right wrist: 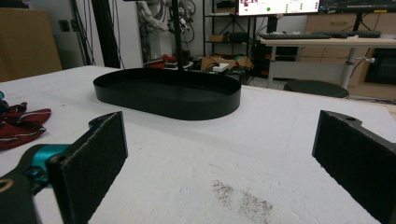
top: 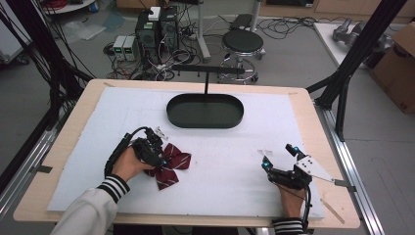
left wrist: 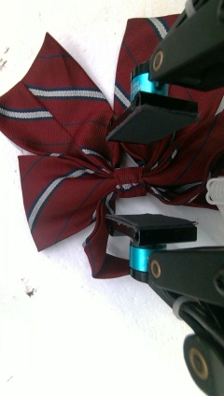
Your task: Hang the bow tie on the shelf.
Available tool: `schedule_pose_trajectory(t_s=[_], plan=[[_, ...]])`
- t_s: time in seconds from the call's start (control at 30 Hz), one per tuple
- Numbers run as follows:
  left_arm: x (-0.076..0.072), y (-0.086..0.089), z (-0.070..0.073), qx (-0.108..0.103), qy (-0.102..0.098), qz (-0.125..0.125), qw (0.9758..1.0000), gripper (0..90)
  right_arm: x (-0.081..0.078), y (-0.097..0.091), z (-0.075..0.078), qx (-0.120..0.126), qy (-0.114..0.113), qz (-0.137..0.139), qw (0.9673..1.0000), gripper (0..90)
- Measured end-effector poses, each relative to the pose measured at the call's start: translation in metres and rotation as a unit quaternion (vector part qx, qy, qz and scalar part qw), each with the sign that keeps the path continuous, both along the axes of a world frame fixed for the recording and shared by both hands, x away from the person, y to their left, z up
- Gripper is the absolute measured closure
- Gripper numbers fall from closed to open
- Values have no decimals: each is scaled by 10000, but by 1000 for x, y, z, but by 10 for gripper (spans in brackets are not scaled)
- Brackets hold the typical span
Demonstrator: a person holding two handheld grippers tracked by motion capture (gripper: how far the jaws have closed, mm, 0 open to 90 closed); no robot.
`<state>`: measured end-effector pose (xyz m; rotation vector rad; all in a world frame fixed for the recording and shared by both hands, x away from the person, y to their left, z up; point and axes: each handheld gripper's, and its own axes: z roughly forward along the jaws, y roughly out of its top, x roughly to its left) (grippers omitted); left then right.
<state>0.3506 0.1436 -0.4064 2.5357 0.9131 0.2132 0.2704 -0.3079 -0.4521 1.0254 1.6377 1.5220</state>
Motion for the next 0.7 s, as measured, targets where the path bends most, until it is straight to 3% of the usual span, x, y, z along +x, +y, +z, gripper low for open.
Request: schedule_pose_trajectory(t_s=[0.43, 0.7], plan=[[3, -2, -6, 77, 181, 190, 9996, 572, 0, 0, 0, 11, 7, 1, 10000, 22], [4, -6, -6, 114, 195, 167, 9996, 687, 0, 0, 0, 13, -4, 6, 10000, 22]])
